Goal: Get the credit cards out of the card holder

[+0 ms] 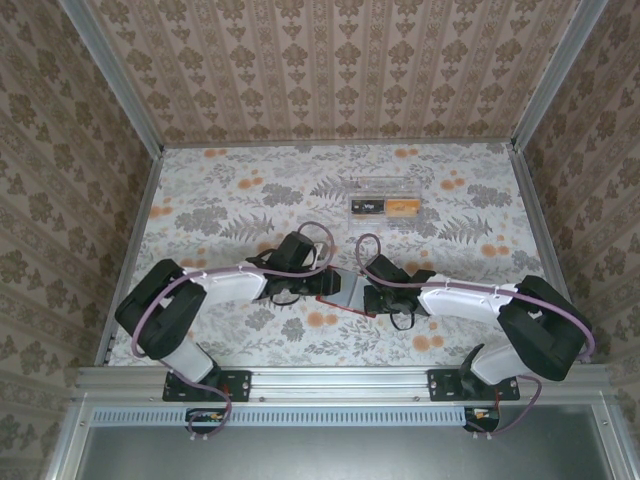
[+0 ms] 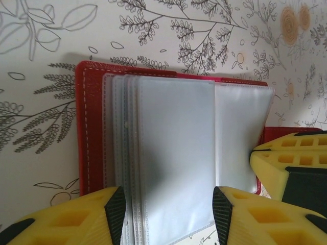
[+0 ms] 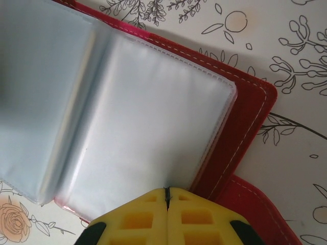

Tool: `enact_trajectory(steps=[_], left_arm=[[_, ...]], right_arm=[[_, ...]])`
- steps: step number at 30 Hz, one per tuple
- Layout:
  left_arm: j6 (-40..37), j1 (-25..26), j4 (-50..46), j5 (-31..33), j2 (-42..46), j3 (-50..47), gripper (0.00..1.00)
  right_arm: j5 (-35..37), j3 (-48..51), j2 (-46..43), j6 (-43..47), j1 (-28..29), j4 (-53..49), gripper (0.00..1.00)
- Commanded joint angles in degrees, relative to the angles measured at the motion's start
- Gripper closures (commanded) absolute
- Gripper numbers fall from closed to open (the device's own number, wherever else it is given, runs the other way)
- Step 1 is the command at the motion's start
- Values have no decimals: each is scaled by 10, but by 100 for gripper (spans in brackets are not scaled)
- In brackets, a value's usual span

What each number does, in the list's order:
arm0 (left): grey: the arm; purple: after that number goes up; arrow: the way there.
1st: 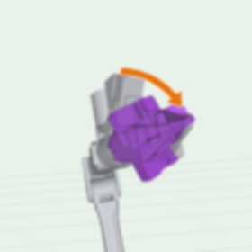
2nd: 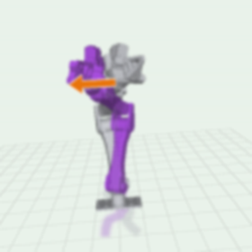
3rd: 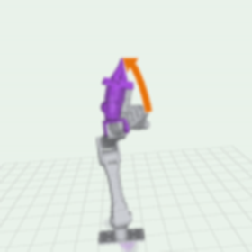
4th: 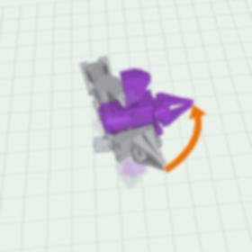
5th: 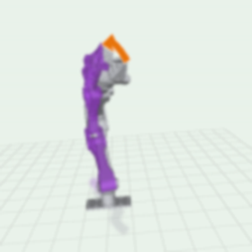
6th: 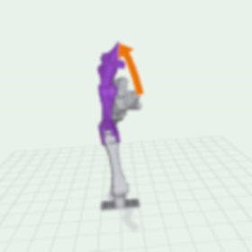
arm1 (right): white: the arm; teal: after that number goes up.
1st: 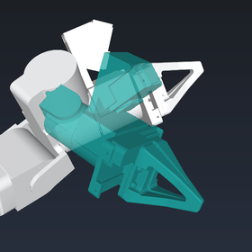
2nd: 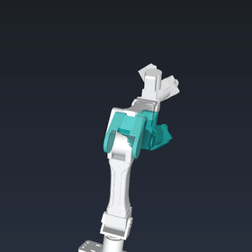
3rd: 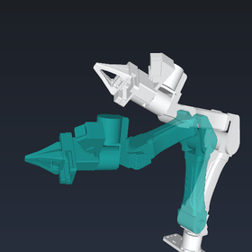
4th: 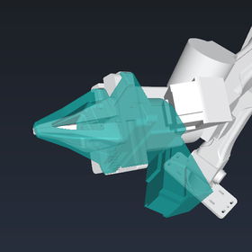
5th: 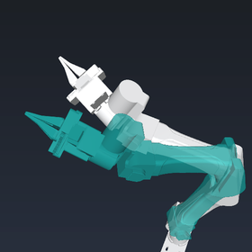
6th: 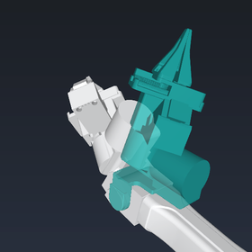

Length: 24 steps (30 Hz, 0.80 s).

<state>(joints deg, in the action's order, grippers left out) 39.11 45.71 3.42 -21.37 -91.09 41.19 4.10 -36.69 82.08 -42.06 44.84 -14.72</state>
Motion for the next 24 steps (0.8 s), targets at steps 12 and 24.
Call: enact_trajectory(steps=[12, 24], left_arm=[[26, 21, 51, -39, -49, 19, 45], [63, 23, 136, -95, -38, -9, 19]], right_arm=[[8, 8, 5, -14, 2, 2, 98], [8, 12, 10, -18, 2, 1, 98]])
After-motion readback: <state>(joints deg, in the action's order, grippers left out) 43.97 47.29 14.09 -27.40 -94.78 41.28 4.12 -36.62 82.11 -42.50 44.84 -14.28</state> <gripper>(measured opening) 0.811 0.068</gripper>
